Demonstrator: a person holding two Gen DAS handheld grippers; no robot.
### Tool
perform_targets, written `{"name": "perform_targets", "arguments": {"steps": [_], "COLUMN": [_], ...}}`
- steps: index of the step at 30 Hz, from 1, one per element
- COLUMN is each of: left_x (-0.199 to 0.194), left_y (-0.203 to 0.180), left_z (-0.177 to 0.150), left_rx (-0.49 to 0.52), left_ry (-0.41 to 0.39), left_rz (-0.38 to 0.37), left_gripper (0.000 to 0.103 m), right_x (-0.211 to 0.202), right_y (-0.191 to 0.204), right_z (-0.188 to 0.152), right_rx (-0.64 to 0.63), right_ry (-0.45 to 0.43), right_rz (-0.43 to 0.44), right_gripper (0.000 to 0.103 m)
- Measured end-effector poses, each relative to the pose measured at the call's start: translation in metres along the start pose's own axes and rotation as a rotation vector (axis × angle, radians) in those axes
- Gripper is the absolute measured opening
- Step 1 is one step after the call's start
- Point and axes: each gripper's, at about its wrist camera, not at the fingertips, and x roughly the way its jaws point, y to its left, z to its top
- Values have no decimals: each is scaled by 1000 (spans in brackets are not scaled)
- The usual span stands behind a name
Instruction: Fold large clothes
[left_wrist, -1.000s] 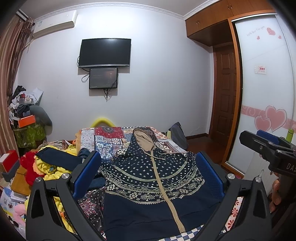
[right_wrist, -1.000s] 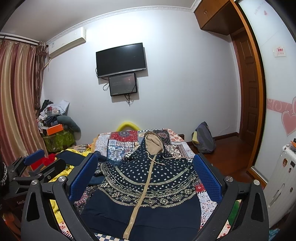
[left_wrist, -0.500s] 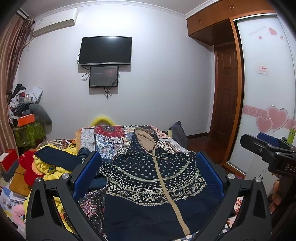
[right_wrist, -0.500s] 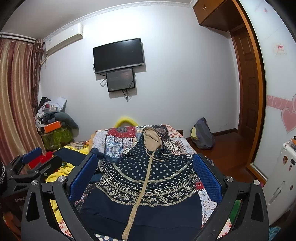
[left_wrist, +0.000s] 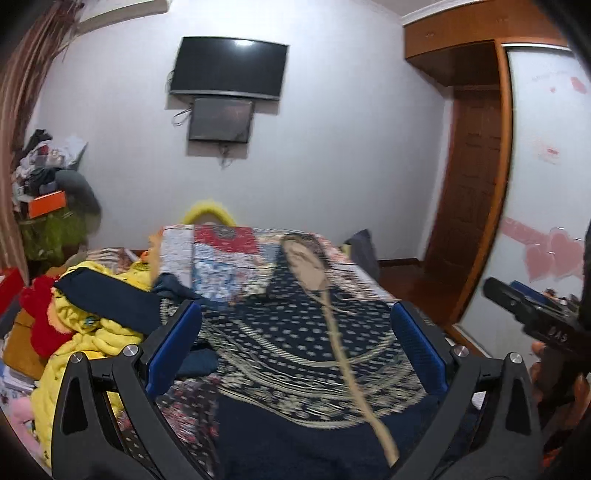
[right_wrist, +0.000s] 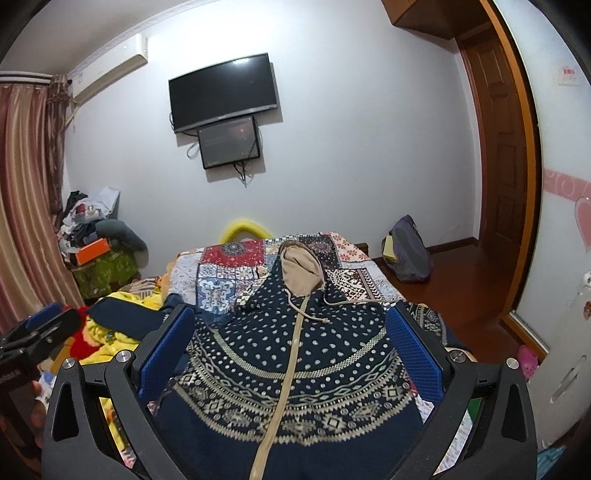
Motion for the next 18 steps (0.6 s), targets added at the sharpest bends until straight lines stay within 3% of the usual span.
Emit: {"name": "perform_targets", "arguments": {"steps": [4,11,18], "left_x": [41,103,160], "left_y": [39,135,231], "left_z": [-1,-8,-17], "left_rx": [0,-113,-209], "left_ry": [58,181,331], "left_rz": [111,159,277], "left_gripper": [103,103,103], "right_x": [38,108,178], "right_y": [-3,-5,-4], "right_z": [0,-2,-11], "right_rx": [1,-21,-41], "right_ry": [49,177,314], "right_rz": [-9,5,34], "right_gripper": [103,102,102]}}
